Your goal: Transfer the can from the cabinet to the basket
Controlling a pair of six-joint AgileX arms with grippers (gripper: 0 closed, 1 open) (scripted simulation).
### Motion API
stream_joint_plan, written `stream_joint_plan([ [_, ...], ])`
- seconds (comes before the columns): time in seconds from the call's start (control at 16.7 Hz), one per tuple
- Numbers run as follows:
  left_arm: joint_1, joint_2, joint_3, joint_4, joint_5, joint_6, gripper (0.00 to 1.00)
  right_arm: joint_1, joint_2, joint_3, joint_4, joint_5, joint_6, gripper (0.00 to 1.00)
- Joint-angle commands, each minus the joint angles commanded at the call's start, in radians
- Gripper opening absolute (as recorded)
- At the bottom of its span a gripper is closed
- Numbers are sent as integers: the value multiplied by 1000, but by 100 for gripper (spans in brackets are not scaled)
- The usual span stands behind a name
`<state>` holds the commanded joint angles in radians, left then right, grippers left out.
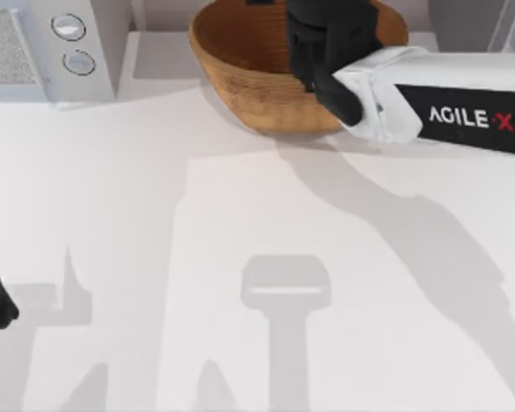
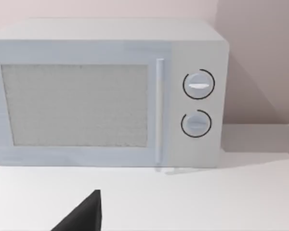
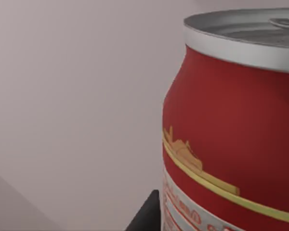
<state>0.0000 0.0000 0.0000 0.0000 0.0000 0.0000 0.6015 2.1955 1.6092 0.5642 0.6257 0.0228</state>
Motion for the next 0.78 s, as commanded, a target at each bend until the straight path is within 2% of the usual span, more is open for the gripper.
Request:
stream_joint_plan([
  [0.6,0,0,0,0,0,0,100,-21,79,106,-11,-21,-3,0],
  [0.78,0,0,0,0,0,0,100,-21,79,106,-11,-21,-3,23],
])
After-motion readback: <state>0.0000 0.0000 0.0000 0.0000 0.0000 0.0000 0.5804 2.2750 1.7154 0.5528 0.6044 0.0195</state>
